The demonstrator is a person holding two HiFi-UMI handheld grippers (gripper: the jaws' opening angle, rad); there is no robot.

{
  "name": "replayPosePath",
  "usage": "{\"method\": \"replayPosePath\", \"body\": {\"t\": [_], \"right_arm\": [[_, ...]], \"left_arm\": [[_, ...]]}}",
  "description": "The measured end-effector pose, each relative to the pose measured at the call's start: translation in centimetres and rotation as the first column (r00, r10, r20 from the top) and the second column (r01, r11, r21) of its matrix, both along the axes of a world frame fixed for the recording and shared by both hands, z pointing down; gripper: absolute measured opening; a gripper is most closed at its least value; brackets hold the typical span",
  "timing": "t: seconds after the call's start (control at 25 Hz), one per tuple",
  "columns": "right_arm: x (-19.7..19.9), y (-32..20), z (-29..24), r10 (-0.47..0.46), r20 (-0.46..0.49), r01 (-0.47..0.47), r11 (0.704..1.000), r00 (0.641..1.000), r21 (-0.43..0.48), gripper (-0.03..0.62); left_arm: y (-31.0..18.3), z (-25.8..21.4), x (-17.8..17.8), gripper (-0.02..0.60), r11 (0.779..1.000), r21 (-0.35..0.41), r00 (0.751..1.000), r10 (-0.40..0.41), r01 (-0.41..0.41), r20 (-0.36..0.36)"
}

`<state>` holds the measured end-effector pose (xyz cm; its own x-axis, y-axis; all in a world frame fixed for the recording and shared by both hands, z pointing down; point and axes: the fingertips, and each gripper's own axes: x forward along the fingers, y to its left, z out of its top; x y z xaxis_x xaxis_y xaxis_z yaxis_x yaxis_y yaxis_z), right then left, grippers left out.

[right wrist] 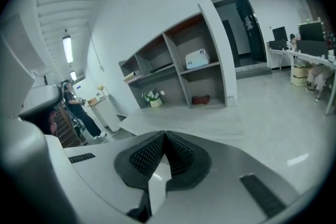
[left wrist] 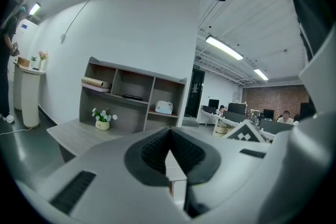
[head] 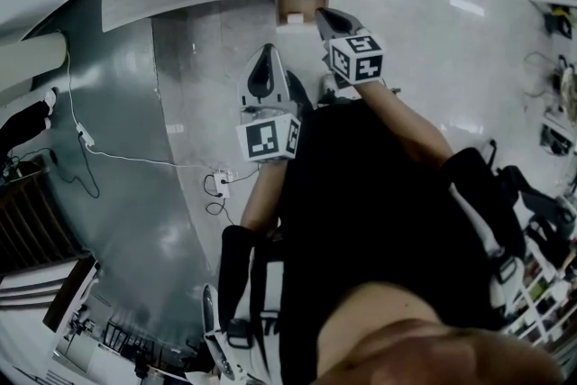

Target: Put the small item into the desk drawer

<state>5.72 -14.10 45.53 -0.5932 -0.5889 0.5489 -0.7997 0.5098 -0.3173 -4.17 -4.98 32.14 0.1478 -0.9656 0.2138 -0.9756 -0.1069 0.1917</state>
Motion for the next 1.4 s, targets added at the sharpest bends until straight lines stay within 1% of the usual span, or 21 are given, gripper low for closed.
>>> {"method": "replayPosePath", "body": {"t": [0.24, 0.36, 0.56, 0.76, 0.88, 1.12, 1.4], "right_arm": [[0.9, 2.0, -7.5, -0.025, 0.076, 0.015, 0.991, 0.997, 0.134, 0.0], [1.8, 3.5, -10.6, -0.03, 0.104, 0.01, 0.981, 0.994, 0.195, 0.0], [3.0, 6.3, -13.6, -0.054, 0.145, 0.018, 0.971, 0.988, 0.237, 0.0], [3.7, 8.6, -14.5, -0.103, 0.164, 0.055, 0.96, 0.981, 0.276, 0.0], [4.0, 8.9, -14.7, -0.108, 0.158, 0.06, 0.957, 0.982, 0.283, -0.002], [4.3, 9.2, -14.7, -0.11, 0.149, 0.063, 0.955, 0.983, 0.291, -0.002], [4.5, 9.7, -14.5, -0.125, 0.146, 0.078, 0.954, 0.981, 0.291, -0.002]], "left_arm": [[0.7, -1.9, 0.5, -0.002, 1.0, 0.031, 1.0, -0.005, 0.005, 0.0], [1.4, -2.1, 0.7, -0.002, 0.999, 0.033, 1.0, 0.002, -0.003, 0.02], [2.2, -2.1, 1.0, -0.002, 0.999, 0.038, 1.0, -0.011, 0.01, 0.025], [2.7, -2.1, 1.3, -0.002, 0.999, 0.037, 0.999, -0.021, 0.02, 0.03], [2.8, -2.5, 1.5, -0.002, 0.998, 0.048, 0.999, -0.03, 0.029, 0.021], [3.1, -2.4, 2.1, -0.002, 0.999, 0.049, 0.999, -0.014, 0.012, 0.039], [3.3, -2.3, 2.5, -0.002, 0.998, 0.054, 0.999, -0.014, 0.012, 0.039]]}}
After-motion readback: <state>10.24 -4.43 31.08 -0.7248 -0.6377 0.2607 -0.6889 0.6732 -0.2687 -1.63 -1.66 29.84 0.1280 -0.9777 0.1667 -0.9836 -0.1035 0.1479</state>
